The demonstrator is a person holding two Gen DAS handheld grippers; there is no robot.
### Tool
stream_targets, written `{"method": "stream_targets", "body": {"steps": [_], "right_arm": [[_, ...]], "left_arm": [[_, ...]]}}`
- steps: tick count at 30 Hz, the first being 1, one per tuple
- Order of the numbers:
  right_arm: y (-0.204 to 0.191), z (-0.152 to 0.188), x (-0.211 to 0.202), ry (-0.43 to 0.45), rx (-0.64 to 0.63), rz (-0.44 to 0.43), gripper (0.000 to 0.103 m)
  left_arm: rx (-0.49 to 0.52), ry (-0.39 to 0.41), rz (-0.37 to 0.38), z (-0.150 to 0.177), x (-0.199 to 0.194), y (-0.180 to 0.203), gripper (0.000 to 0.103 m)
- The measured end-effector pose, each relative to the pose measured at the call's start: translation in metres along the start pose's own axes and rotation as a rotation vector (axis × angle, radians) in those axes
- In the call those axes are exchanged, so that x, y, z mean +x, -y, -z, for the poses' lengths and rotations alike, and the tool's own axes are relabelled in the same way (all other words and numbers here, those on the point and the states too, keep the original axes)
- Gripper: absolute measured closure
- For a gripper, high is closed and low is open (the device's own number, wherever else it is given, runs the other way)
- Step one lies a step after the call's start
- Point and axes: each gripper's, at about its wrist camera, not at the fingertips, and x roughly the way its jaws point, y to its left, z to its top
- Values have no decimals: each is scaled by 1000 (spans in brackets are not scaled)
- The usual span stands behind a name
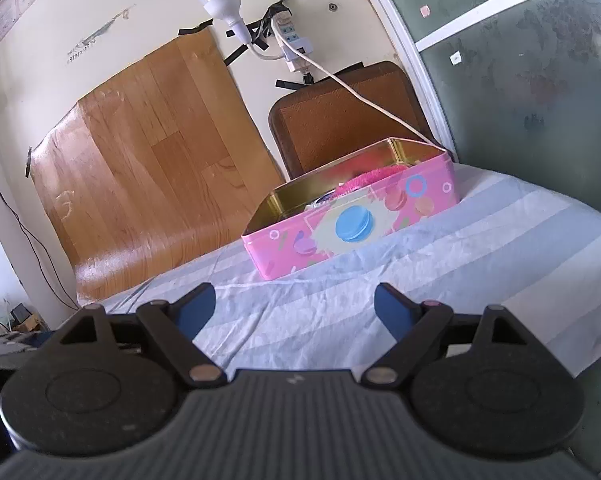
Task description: Organize soft objects
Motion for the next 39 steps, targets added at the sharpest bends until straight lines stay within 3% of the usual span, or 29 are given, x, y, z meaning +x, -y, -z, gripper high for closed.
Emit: {"method": "stream_targets", "body": {"steps": [39], "right_arm": [[-7, 6, 1, -11, -8, 10, 14]], "left_arm": [[-33, -97, 12, 9, 15, -3, 0]]}}
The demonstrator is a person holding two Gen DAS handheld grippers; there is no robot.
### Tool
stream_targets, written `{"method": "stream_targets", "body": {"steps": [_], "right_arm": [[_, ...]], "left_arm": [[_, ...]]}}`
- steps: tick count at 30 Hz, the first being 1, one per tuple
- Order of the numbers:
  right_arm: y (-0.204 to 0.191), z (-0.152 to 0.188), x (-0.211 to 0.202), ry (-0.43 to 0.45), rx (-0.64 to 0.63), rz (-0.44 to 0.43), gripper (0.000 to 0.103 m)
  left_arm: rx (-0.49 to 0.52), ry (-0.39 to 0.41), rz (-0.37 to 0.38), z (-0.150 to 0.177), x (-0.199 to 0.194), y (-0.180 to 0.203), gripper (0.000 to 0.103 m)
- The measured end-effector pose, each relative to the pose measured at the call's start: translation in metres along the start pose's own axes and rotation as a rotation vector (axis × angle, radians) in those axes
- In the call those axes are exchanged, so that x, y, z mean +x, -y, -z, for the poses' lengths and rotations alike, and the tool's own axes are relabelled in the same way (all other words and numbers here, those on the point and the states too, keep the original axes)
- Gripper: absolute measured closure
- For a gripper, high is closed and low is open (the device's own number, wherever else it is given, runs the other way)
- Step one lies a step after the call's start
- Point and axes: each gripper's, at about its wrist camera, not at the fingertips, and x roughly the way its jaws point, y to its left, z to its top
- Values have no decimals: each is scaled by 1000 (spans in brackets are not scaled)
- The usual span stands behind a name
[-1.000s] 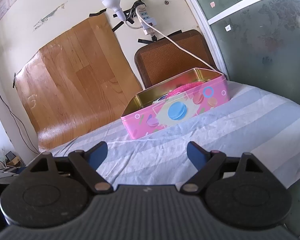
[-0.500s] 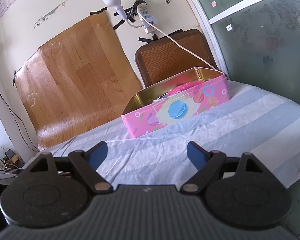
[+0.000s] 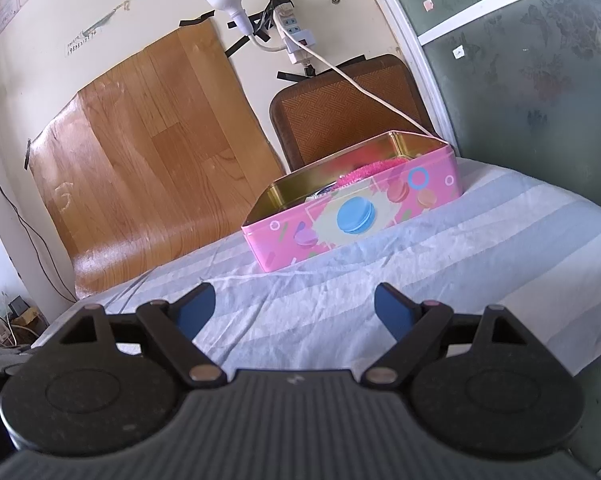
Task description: Organize soft objects
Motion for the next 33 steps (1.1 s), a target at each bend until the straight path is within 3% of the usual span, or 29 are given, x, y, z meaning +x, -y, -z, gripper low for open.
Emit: {"method": "stream_targets", "body": {"steps": [33], "right_arm": [[-2, 4, 1, -4, 2, 11, 14]], "left_arm": [[-19, -43, 14, 2, 7, 0, 0]]}}
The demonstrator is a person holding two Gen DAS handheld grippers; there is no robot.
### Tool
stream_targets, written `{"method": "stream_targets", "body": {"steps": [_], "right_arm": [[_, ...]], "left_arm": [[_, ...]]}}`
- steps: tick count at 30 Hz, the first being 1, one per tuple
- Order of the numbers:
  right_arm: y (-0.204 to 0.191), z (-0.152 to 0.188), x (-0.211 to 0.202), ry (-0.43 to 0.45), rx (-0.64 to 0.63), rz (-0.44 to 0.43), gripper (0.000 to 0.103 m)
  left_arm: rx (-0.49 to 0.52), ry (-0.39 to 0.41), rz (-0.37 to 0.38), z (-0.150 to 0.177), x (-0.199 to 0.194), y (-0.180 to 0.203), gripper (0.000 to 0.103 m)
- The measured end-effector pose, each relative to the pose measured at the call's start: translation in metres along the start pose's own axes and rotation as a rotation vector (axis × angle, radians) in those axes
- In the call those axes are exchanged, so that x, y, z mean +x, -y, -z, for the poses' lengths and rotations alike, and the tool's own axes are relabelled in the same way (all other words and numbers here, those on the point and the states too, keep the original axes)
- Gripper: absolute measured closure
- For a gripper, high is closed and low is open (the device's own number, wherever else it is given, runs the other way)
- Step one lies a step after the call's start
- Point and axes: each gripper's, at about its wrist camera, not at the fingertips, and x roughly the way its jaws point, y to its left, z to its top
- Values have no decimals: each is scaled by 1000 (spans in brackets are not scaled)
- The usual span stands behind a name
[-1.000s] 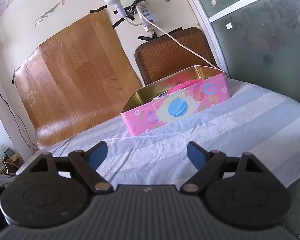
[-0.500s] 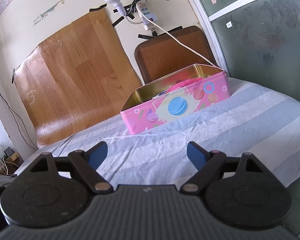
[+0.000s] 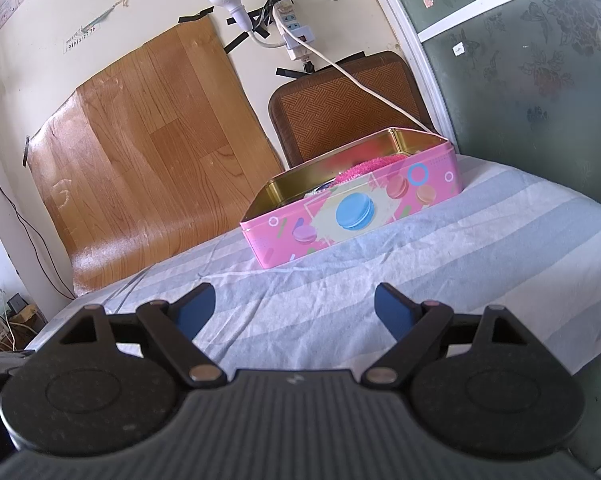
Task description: Organize soft objects
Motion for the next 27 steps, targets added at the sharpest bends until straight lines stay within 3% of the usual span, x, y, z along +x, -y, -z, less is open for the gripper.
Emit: {"method": "stream_targets", "body": {"steps": [16, 27], "right_arm": [[0, 1, 0, 1, 5, 4, 14], [-12, 3, -1, 1, -20, 17, 14]], "left_arm": [[-5, -22, 10, 1, 4, 1, 0], [-13, 4, 20, 2, -1, -7, 0]]}}
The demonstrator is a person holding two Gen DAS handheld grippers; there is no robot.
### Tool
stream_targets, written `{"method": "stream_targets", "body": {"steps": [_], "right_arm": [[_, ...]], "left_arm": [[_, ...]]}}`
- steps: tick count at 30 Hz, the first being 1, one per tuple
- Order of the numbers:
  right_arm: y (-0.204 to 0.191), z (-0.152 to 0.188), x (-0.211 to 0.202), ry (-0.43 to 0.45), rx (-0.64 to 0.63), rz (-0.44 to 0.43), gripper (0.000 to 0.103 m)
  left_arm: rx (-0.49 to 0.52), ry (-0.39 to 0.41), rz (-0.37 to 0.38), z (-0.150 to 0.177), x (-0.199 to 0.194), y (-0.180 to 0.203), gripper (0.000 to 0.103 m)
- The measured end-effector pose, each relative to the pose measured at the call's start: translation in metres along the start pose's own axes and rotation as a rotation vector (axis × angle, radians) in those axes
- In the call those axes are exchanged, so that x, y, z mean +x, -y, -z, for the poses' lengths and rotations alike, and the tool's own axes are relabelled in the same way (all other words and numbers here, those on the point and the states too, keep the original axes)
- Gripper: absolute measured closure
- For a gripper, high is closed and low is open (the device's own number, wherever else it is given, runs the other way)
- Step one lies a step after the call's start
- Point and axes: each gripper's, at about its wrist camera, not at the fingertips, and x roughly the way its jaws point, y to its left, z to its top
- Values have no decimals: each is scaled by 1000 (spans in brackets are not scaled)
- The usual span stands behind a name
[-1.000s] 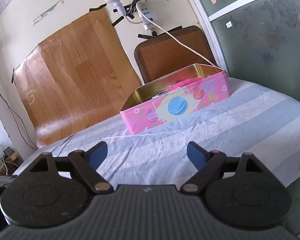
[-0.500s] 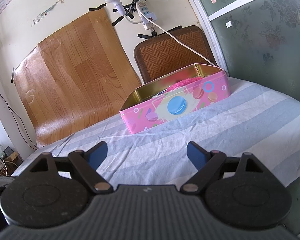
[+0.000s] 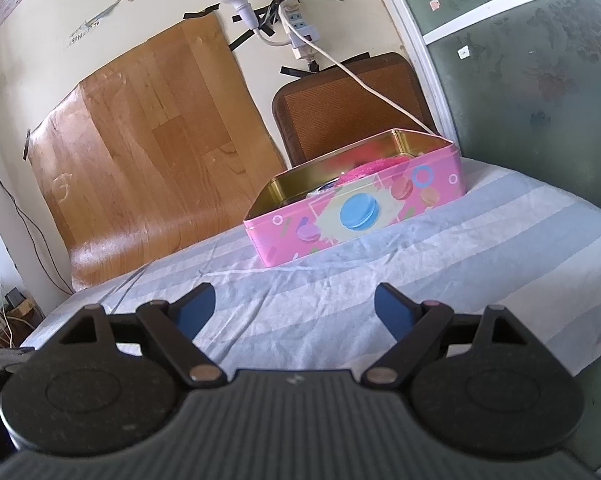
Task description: Organize soft objects
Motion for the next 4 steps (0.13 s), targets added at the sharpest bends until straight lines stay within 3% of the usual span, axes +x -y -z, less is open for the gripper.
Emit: {"method": "stream_targets", "body": {"steps": [4], "right_arm": [[-3, 0, -1, 4, -2, 8, 14]], "left_arm": [[13, 18, 13, 0, -3, 2, 0]]}}
